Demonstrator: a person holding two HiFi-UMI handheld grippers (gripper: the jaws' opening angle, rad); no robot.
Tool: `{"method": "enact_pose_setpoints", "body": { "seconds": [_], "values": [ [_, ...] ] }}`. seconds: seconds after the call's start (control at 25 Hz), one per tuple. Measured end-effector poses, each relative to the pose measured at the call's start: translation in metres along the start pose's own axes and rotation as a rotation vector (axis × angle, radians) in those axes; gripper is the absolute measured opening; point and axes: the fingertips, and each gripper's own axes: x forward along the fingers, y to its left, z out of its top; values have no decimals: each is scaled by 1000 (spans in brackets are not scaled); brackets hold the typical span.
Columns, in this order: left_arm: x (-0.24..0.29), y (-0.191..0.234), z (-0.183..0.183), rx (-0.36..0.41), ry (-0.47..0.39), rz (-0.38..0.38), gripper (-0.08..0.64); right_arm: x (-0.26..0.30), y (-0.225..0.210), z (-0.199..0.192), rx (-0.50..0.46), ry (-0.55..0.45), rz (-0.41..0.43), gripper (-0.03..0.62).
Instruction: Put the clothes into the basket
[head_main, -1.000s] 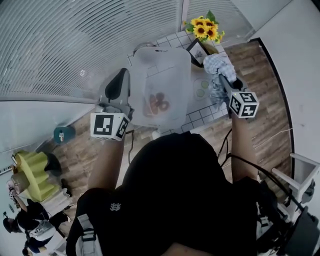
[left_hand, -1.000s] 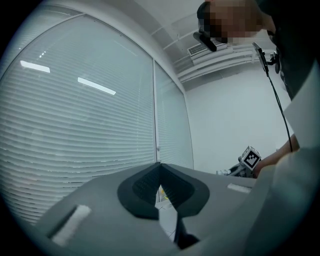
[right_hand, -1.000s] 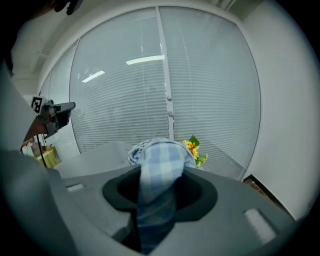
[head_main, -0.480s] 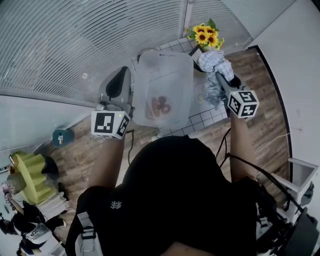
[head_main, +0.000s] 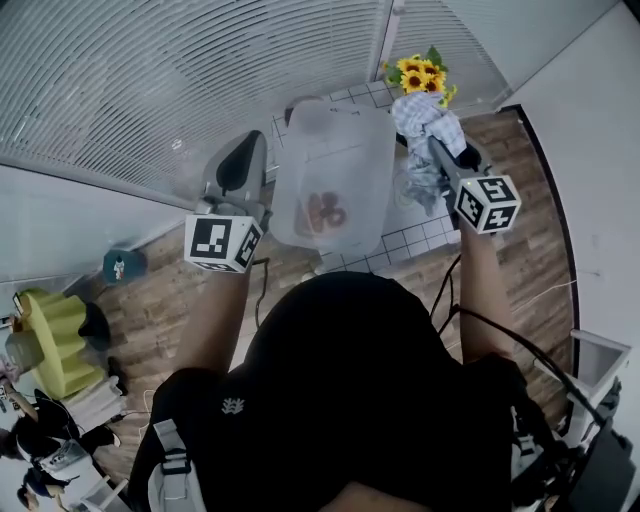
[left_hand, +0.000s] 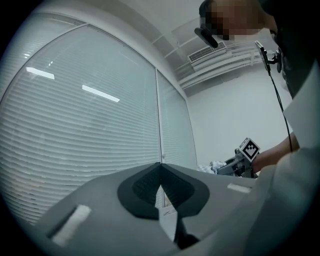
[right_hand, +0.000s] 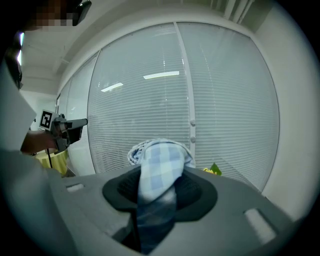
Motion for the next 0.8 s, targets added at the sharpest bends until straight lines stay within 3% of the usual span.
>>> {"method": "enact_pose_setpoints", "body": {
  "seconds": [0.8],
  "values": [
    [-45,39,29,24,-41,130,6,48,81,61,-83,-63,199,160]
  ]
}}
